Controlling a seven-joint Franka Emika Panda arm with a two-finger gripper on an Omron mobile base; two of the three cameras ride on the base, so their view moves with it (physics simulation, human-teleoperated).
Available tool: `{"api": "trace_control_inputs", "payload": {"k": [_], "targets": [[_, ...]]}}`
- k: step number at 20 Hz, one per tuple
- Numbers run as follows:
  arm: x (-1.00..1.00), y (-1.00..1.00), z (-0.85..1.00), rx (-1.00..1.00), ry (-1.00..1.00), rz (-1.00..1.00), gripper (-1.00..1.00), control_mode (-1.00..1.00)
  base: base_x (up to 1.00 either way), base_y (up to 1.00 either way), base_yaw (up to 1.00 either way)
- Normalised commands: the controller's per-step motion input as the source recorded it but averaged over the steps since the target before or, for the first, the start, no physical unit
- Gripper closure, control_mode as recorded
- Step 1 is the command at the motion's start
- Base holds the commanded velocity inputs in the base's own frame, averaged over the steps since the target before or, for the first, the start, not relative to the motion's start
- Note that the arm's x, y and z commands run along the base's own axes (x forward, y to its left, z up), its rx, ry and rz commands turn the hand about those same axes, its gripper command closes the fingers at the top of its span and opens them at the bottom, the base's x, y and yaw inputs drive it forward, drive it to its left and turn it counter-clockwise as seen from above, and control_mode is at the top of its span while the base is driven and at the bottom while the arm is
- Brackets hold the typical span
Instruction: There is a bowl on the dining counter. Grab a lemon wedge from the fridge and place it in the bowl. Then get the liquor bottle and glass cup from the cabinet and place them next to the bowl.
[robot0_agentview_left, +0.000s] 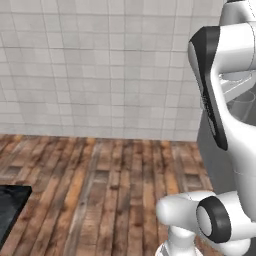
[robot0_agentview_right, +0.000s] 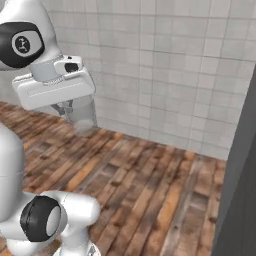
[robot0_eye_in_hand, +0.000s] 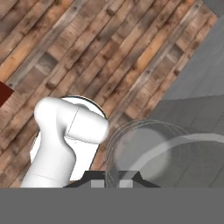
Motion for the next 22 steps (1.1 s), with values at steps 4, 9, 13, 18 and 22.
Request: {"api": "trace_control_inputs", "payload": {"k": [4, 9, 13, 18, 22], "targets": [[0.00, 0.00, 0.00, 0.00, 0.00, 0.00, 1.00, 1.00, 1.00, -0.12, 0.58], [0.00, 0.00, 0.00, 0.00, 0.00, 0.00, 1.00, 1.00, 1.00, -0.16, 0.60], [0.00, 0.00, 0.00, 0.00, 0.00, 0.00, 1.00, 1.00, 1.00, -0.17, 0.60], [0.00, 0.00, 0.00, 0.00, 0.00, 0.00, 1.00, 1.00, 1.00, -0.18, 0.61], [0.00, 0.00, 0.00, 0.00, 0.00, 0.00, 1.00, 1.00, 1.00, -0.17, 0.61]]}}
